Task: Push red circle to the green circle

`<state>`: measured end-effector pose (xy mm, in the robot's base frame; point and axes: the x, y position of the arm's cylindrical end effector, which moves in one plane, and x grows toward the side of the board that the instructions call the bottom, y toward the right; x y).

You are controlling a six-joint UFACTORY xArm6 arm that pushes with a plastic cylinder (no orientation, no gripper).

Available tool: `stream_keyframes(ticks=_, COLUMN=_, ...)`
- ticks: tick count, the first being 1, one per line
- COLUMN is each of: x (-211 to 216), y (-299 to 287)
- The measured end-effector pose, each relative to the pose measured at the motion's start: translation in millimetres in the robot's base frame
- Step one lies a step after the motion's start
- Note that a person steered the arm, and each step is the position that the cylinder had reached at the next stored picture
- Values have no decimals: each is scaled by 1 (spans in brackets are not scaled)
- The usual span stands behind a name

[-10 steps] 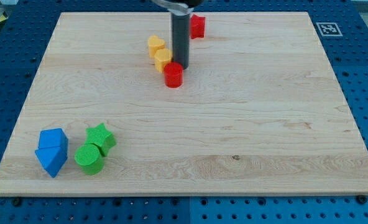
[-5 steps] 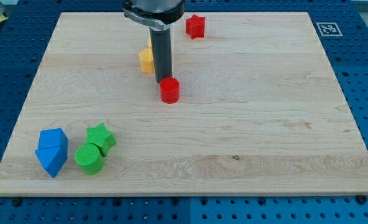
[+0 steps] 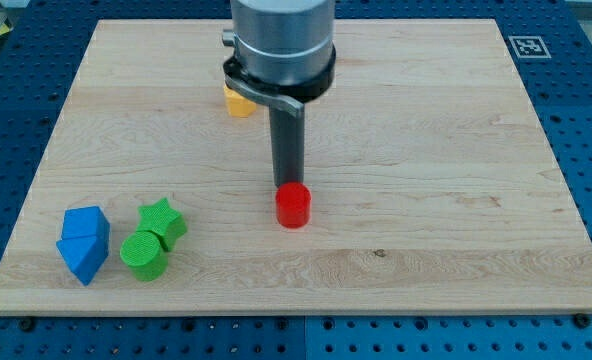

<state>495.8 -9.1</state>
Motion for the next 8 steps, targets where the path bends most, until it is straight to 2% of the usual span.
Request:
stream_keyframes(ticks=4, x=42, y=69)
stream_keyframes(ticks=5, x=55, y=49)
stream_keyframes(ticks=8, x=59, y=-109)
